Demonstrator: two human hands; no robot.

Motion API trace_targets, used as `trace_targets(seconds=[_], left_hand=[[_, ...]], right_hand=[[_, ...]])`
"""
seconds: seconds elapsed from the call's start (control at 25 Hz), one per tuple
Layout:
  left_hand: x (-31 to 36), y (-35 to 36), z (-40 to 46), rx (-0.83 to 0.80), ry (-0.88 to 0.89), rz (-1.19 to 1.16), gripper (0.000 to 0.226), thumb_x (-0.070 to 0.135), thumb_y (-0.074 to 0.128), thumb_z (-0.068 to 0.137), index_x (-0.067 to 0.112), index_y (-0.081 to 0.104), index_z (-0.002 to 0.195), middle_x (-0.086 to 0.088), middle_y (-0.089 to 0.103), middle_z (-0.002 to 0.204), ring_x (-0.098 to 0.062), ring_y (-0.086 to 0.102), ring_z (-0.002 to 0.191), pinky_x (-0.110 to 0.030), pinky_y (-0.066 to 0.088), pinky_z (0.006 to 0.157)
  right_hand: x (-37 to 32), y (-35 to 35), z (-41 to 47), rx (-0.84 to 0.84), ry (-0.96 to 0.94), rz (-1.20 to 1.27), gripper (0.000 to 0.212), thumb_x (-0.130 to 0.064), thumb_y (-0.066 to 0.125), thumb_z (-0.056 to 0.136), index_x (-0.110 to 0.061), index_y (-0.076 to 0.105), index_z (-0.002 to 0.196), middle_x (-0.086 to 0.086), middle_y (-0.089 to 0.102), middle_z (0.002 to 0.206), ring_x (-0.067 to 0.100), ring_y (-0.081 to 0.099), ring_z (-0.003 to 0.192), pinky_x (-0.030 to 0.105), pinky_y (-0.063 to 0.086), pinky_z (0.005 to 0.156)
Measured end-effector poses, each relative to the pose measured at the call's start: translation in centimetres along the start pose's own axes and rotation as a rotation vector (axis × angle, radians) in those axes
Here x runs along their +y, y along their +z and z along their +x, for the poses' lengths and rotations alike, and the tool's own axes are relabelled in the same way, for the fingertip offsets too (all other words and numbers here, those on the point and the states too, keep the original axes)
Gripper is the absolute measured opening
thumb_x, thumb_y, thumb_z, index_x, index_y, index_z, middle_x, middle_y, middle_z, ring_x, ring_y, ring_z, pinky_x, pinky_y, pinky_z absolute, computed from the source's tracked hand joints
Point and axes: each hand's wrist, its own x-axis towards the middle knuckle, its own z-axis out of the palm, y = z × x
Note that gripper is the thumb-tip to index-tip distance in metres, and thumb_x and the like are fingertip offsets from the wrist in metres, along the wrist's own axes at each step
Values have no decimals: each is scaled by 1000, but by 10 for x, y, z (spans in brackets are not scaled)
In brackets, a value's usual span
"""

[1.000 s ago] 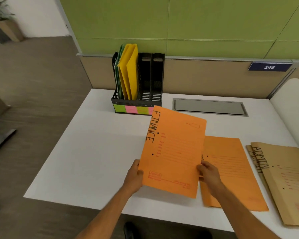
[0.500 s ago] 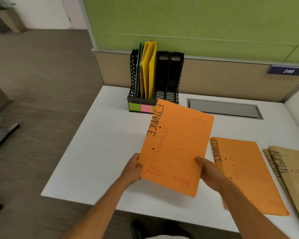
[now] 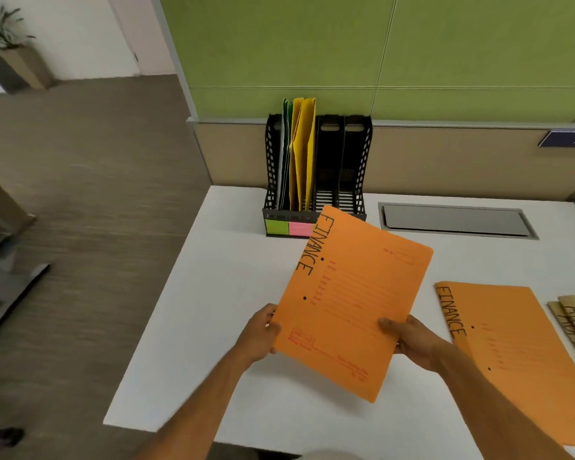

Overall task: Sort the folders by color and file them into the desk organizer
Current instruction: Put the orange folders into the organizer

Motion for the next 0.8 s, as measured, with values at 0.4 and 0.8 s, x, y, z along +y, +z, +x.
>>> trace_targets(seconds=[0.4, 0.8], left_hand=[[-44, -56, 97, -92, 80, 137, 29, 27, 54, 94, 33, 67, 120, 10, 72, 114, -11, 69, 106, -41, 60, 90], [-19, -71, 184, -257, 102, 899, 81, 44, 52, 101, 20, 5, 162, -1, -2, 170, -21, 1, 156, -45, 12, 125]], right_hand=[[20, 57, 14, 206, -85, 179, 41, -21, 61, 93, -20, 53, 133, 8, 68, 128, 33, 66, 115, 60, 50, 97], [-34, 50, 19, 523, -307, 188, 49, -36, 79, 78, -27, 58, 122, 0, 72, 119, 29, 69, 107, 46, 58, 77]])
